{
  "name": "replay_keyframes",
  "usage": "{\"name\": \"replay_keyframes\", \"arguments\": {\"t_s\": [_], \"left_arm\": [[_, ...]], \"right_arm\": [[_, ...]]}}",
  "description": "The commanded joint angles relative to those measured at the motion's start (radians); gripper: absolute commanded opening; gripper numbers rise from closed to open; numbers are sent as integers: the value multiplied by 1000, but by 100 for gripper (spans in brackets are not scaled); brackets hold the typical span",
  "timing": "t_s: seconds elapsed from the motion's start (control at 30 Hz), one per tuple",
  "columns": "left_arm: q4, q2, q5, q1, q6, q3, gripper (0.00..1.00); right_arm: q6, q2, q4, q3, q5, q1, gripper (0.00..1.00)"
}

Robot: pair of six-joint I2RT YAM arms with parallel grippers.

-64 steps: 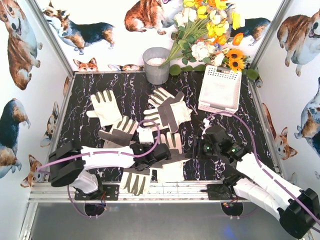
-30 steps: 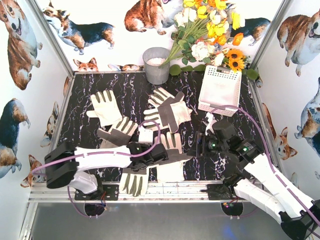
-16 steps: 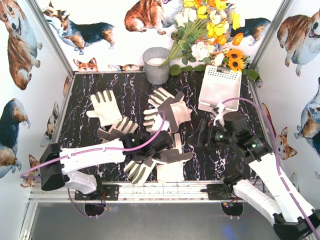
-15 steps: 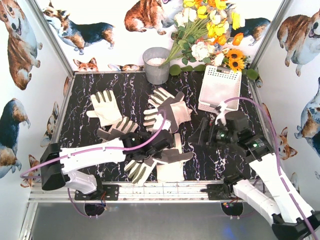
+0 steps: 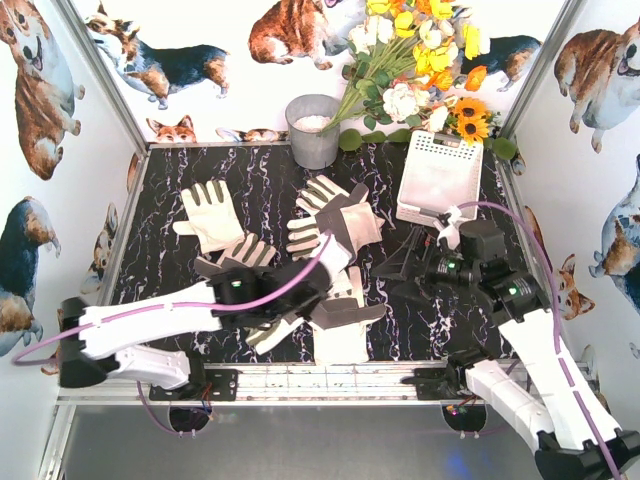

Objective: Put the gloves into the storage basket
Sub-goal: Pick up the glove from the center of the board, then turn over the glove.

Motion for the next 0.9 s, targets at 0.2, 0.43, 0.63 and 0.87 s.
{"name": "replay_keyframes", "arguments": {"t_s": [0.2, 0.43, 0.63, 0.87], "left_arm": [[190, -186, 160, -6, 278, -76, 0], [267, -165, 241, -6, 321, -86, 0], [280, -117, 258, -7, 368, -53, 0], [247, -54, 314, -7, 437, 19, 0]], "right_arm": [[395, -168, 301, -171, -125, 23, 92], [529, -171, 444, -242, 12, 180, 92], [530, -55, 534, -270, 10, 266, 82], [536, -35, 640, -307, -20, 267, 66]]}}
